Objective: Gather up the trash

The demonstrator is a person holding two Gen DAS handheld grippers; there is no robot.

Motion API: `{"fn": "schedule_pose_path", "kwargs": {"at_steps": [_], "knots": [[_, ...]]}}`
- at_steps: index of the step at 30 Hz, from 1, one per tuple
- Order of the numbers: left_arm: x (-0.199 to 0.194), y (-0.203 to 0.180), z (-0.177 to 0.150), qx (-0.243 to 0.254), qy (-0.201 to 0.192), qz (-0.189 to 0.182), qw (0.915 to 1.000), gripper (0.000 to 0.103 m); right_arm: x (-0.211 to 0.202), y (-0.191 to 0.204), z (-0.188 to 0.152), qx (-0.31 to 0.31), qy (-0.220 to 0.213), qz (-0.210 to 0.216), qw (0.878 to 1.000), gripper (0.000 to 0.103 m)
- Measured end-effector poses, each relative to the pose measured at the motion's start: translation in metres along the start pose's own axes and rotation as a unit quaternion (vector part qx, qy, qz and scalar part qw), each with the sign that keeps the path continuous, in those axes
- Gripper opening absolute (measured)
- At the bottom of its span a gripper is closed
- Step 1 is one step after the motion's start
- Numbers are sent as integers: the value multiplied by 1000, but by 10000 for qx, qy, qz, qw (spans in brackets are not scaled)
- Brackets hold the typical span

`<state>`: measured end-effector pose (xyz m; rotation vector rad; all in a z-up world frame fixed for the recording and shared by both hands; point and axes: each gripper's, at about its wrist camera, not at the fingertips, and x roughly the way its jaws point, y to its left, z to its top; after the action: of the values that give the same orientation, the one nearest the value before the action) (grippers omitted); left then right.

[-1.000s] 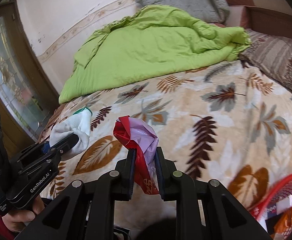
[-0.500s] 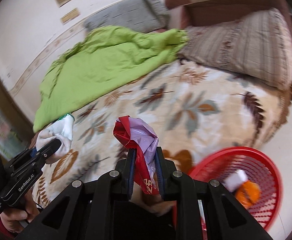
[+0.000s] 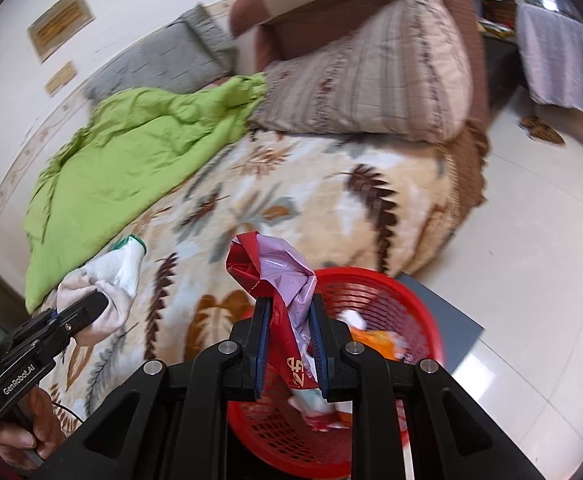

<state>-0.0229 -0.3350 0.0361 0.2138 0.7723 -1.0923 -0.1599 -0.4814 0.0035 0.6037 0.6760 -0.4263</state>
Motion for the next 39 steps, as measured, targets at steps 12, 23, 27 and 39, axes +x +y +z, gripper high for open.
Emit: {"fn": "schedule_pose_path", "kwargs": {"at_steps": [12, 23, 27, 39], "knots": [[45, -38, -8, 258, 495, -459, 9974, 52, 13, -46, -13, 709, 415, -343, 9960, 50], [-37, 3, -11, 114, -499, 432, 9978, 71, -13, 8, -9, -133, -242, -1129, 9932, 79], [-83, 28, -19, -7, -928, 860, 9920, 85, -26, 55, -12, -628, -690, -1349, 9865, 90], [-171, 72, -75, -582, -1488, 2387, 9579, 101, -50, 149, -69, -1262, -1324, -1213, 9756, 103]]}}
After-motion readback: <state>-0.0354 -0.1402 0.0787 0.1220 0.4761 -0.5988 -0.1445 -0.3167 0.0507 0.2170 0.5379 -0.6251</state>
